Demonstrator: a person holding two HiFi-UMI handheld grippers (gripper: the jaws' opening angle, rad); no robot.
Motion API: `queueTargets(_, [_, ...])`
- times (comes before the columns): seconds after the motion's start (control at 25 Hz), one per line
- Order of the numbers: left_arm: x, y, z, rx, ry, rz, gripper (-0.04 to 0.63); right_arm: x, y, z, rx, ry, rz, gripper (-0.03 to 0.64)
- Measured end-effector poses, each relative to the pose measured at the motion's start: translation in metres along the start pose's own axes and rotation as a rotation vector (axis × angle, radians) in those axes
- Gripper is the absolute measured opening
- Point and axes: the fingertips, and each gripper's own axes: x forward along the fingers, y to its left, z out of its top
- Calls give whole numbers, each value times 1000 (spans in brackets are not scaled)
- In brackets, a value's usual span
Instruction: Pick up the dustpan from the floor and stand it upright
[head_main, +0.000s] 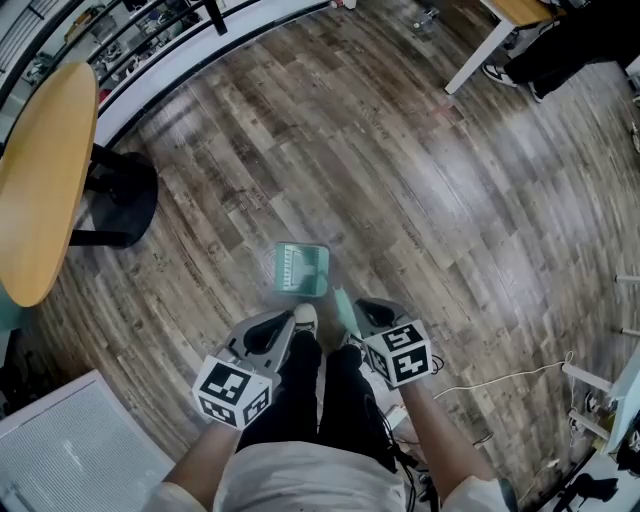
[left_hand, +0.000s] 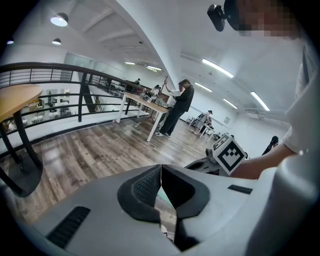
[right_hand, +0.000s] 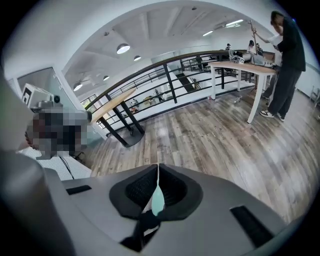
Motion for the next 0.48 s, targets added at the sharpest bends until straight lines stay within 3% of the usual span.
queueTargets(0.32, [-9,-44,31,97,18,-54,25,-84,3,48,28,-175,-25,31])
queueTargets(0.48, [-17,-68,64,158,-16,-83,25,-131,3,62,22,-244,-69,31])
